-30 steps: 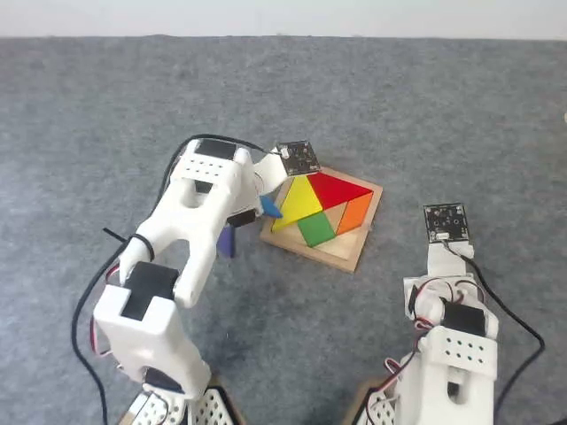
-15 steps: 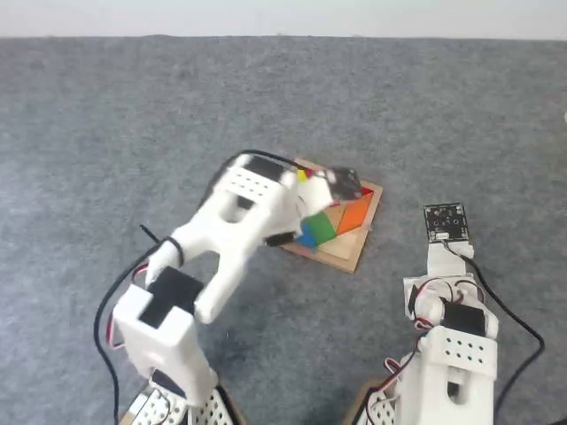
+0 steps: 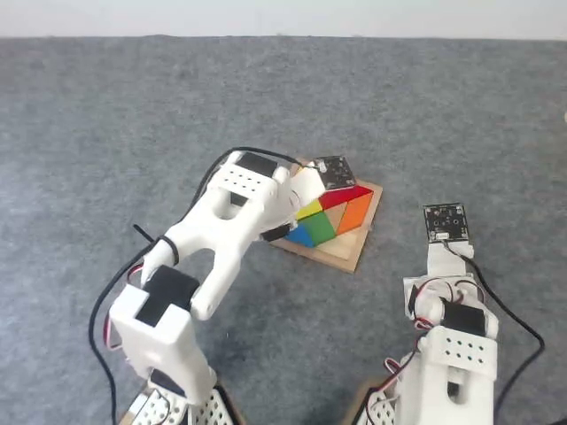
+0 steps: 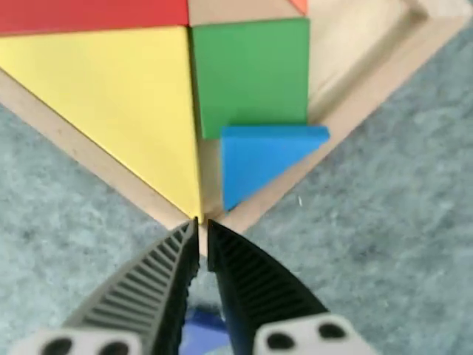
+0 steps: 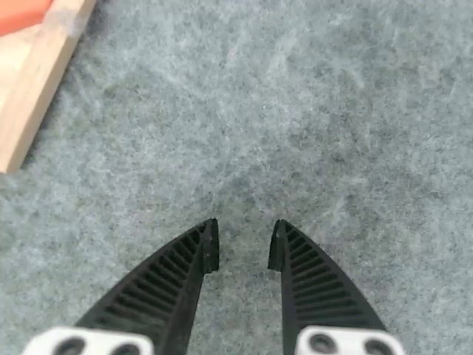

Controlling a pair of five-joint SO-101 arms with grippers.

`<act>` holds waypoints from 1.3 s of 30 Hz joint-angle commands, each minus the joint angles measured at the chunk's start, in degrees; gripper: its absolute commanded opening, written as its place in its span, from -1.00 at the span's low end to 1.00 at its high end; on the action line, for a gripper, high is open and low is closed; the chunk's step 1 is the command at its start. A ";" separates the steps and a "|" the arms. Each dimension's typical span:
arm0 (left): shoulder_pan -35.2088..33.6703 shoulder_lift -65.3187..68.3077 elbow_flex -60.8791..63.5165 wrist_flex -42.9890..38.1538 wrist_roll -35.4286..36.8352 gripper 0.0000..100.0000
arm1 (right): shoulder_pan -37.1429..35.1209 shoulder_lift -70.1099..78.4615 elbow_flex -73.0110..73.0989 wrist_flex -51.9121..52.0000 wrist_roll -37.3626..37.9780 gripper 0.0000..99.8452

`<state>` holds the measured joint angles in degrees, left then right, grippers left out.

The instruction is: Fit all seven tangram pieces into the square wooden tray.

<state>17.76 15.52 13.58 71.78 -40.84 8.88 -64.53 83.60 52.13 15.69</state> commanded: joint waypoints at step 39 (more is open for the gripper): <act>12.13 -10.90 -0.22 -1.32 14.59 -0.96 | 0.40 -1.10 -1.85 -0.84 0.26 -0.73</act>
<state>26.37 9.36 12.53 69.58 -27.56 7.03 -64.53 83.60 52.13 15.69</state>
